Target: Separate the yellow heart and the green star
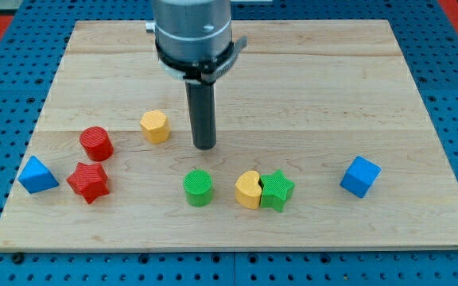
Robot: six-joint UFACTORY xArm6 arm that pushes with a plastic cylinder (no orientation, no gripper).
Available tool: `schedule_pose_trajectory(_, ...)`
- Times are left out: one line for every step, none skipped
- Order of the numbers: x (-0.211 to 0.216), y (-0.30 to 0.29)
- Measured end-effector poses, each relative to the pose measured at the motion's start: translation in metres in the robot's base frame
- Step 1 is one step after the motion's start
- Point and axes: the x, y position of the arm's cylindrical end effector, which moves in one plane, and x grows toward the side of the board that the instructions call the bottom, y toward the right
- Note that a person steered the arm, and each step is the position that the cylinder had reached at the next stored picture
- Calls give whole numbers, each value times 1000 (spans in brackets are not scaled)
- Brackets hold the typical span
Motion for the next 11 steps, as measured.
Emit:
schedule_pose_trajectory(-31, -36)
schedule_pose_trajectory(-39, -17)
schedule_pose_trajectory(-19, 31)
schedule_pose_trajectory(-16, 62)
schedule_pose_trajectory(-40, 112)
schedule_pose_trajectory(-27, 233)
schedule_pose_trajectory(80, 287)
schedule_pose_trajectory(140, 242)
schedule_pose_trajectory(122, 162)
schedule_pose_trajectory(103, 95)
schedule_pose_trajectory(78, 73)
